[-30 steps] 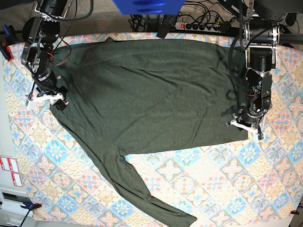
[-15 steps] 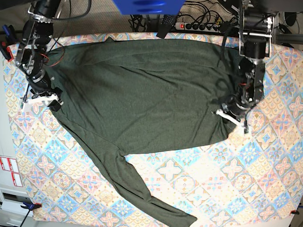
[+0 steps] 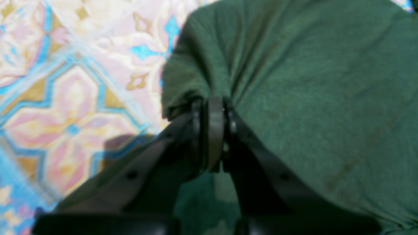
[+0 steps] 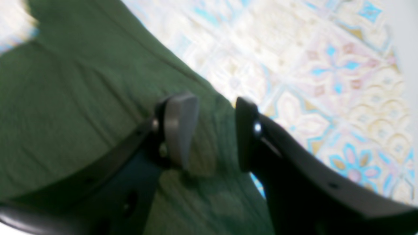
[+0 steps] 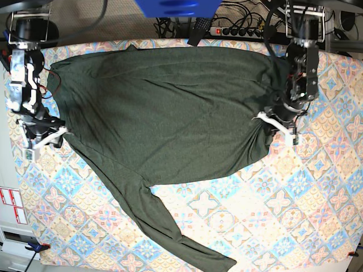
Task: Fold the T-shirt properly
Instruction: 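Grasp the shirt's side edges with both grippers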
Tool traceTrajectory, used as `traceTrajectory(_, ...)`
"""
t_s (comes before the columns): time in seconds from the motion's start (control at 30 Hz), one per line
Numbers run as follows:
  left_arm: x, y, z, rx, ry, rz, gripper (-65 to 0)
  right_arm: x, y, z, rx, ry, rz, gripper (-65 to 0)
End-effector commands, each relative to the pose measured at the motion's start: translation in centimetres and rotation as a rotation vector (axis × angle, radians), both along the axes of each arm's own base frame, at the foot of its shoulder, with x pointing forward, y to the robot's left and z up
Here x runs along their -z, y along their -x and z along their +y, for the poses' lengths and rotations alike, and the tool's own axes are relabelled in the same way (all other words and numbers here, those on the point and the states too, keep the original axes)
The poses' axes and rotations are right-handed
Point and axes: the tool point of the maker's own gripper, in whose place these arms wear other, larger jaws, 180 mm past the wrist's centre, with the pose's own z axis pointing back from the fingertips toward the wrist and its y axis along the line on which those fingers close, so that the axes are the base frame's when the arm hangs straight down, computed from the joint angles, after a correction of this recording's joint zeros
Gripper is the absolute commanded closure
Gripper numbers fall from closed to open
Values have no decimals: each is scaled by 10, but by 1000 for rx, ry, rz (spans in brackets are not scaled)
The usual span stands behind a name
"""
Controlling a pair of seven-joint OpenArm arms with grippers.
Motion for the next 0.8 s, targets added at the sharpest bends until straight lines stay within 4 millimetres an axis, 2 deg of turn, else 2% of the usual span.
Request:
traceTrajectory(0.0,-16,-8,10,-12,-19,-53,0,-20,-22,12,-80,31,-73,-232)
traceTrajectory(0.1,-27,0,13,-17,-28,-77,0,-4,-28,28,-245,155,-22,-230)
traceTrajectory(0.3,-45,18,4,17,-40,-111,0,14,-43,11,-395,354,65,-229)
traceTrajectory(0.37,-49,22,0,28,-41,-120,0,19,-48,8,-406,354,58,-229)
traceTrajectory(0.5,-54,27,-6,41,-39,-128,0,42,-40,1,-419,311,88,-229)
traceTrajectory(0.63,-53,31,-8,46,-38,-121,0,47,-51,-2,-427,287,91,-229)
traceTrajectory(0.77,-49,37,-7,46,-38,-109,0,54,-61,5,-460,277,83,-229)
